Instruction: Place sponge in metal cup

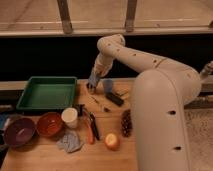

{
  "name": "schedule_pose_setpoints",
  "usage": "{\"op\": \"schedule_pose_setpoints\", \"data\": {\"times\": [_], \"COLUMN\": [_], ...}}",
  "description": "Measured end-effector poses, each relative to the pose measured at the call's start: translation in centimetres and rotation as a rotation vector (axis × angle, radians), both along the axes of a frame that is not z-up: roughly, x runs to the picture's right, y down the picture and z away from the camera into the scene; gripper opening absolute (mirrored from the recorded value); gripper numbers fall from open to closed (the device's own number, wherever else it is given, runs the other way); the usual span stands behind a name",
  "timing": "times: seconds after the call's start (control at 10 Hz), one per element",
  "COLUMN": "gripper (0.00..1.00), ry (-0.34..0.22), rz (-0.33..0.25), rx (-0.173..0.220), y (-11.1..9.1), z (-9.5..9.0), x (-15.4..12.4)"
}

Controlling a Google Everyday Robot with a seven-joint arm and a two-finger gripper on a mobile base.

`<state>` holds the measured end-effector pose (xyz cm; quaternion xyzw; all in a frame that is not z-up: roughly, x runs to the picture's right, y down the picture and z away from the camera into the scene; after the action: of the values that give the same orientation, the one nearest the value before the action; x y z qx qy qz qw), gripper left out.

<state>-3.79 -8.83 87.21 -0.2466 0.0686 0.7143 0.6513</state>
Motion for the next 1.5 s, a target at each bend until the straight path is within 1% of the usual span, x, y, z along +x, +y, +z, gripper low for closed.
{"op": "schedule_pose_setpoints", "data": {"times": [0.3, 0.5, 0.8, 0.9, 1.1, 1.5], "gripper": [0.00, 0.00, 0.00, 0.00, 0.00, 0.00], "ry": [-0.011, -0.025, -0.036, -0.039, -0.046, -0.066], "rz": [-0.016, -0.026, -0.024, -0.020, -0.011, 0.005], "rx": [-0.016, -0.031, -0.051, -0.055, -0.051, -0.037], "y": [-0.1, 0.1, 0.4, 0.5, 0.3, -0.9], "z": [2.0, 3.3, 4.8, 5.1, 5.0, 2.9], "x": [-0.4, -1.1, -1.5, -1.6, -1.5, -1.2]}}
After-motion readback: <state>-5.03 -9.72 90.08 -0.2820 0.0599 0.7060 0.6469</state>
